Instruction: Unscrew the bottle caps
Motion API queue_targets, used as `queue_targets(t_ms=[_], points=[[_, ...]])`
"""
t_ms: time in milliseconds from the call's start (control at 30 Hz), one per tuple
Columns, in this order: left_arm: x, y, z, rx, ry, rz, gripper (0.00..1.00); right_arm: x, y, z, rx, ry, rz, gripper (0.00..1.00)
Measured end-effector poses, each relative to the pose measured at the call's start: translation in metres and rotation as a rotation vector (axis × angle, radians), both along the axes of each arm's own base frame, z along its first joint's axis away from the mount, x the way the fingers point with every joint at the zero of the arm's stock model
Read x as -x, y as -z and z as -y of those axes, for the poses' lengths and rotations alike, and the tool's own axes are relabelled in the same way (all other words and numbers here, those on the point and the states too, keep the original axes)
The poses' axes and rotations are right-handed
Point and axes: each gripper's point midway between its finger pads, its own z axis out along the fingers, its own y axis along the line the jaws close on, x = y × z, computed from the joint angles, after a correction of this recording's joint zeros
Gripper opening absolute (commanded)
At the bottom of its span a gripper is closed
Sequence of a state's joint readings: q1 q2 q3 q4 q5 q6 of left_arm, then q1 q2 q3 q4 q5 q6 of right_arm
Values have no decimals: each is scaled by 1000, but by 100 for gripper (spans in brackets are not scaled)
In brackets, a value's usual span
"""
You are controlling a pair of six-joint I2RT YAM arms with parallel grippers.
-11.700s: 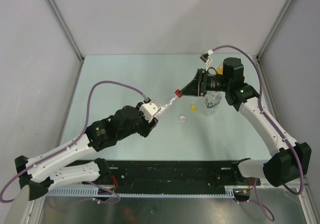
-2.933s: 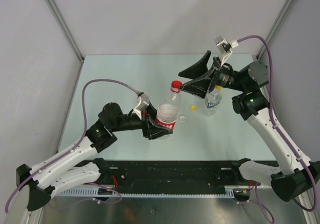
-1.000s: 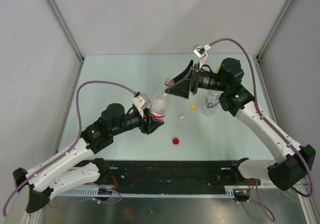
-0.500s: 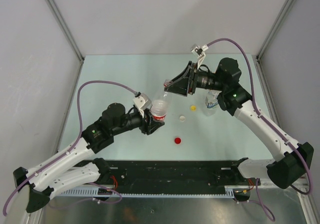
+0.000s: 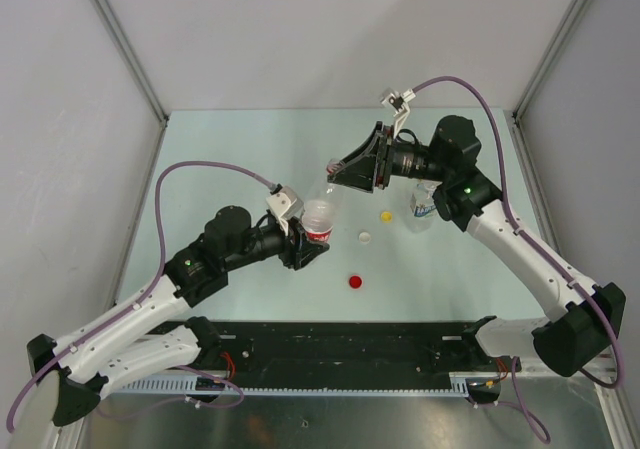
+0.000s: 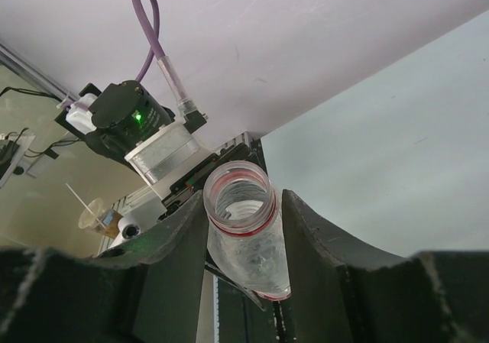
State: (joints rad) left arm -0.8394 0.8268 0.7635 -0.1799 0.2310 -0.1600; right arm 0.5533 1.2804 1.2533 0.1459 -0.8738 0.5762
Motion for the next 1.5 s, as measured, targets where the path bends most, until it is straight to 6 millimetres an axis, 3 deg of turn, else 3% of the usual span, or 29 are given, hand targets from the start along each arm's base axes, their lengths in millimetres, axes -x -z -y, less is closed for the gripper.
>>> queue_targets(t_ms=[100, 267, 400, 467, 600, 667, 733, 867, 933, 1000, 1167, 1500], points=[[0, 0, 0, -1, -1, 0, 4, 1, 0, -1, -2, -6, -9, 50], [0, 1, 0, -2, 2, 0, 5, 4, -1, -2, -6, -22, -28, 67], [1, 2, 1, -4, 8, -4, 5, 8, 0, -4, -4, -40, -31, 65], [1, 2, 1, -5, 9, -5, 5, 8, 0, -4, -4, -40, -33, 55], [2, 2, 1, -3, 14, -8, 6, 4, 2, -5, -1, -31, -29, 10], [3, 1, 2, 5, 15, -21, 8, 1, 3, -5, -2, -23, -4, 2], [4, 0, 3, 13, 13, -33, 16, -2, 3, -6, -1, -17, 12, 1], [4, 2, 2, 7, 10, -35, 65, -2, 5, -6, 2, -18, 4, 0], [4, 2, 2, 4, 9, -34, 82, -2, 6, -6, 5, -17, 0, 0], [3, 2, 1, 1, 8, -31, 92, -2, 8, -5, 14, -13, -8, 0], [1, -10, 1, 17, -1, -6, 99, -6, 24, -4, 69, 20, -39, 0], [2, -73, -17, 140, -61, 120, 99, -29, 44, 25, 216, 281, 43, 0]])
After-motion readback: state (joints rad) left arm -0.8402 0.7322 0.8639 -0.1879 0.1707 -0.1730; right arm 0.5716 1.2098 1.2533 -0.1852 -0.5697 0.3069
